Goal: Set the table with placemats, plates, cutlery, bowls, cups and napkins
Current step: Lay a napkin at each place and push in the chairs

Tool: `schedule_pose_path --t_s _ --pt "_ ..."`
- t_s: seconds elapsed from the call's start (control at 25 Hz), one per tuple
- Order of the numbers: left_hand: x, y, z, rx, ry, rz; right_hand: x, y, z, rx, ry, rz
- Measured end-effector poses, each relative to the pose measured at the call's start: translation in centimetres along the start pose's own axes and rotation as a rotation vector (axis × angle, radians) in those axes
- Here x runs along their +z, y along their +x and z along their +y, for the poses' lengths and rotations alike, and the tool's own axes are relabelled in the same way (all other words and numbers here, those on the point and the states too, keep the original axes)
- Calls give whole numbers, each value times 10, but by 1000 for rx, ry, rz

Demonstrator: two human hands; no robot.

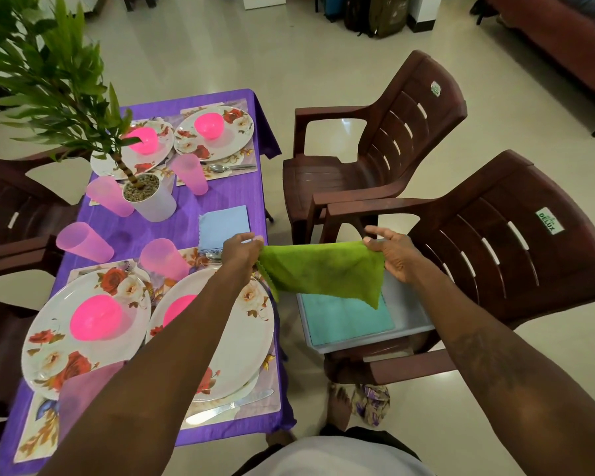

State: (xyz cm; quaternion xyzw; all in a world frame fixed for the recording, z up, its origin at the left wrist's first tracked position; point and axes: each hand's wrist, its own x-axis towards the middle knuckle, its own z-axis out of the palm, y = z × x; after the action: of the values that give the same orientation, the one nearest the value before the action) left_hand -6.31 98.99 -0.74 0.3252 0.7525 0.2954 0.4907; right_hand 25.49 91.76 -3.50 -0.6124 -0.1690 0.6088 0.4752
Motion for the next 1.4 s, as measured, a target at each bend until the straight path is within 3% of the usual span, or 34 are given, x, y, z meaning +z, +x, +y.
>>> schedule_pose_path --t_s 0.12,0.24,0.4,0.6,0.72,0.84,1.08,1.24,1.4 --pt "-4 -12 17 66 26 -167 -4 -5 -9 -31 -89 -89" --pt "-12 -13 30 88 183 -355 -10 -3 -15 -70 -381 -136" --pt "-11 -7 38 72 277 -283 -10 1 -23 -190 -528 -71" --pt "-6 -5 37 -4 312 -173 -9 -2 -31 -180 -432 -92" --pt "-11 -8 41 18 250 -236 -10 -7 -36 -161 -352 -144" --pt "-17 -6 45 125 376 -305 -13 -6 -39 -165 -425 -159" --pt "-13 -17 51 418 616 -126 -6 -4 -45 -374 -659 -33" --pt "-27 -23 53 543 341 -153 1 -10 -56 -491 -718 63" --pt "-36 -28 57 558 130 -152 16 -13 -58 -516 -569 136"
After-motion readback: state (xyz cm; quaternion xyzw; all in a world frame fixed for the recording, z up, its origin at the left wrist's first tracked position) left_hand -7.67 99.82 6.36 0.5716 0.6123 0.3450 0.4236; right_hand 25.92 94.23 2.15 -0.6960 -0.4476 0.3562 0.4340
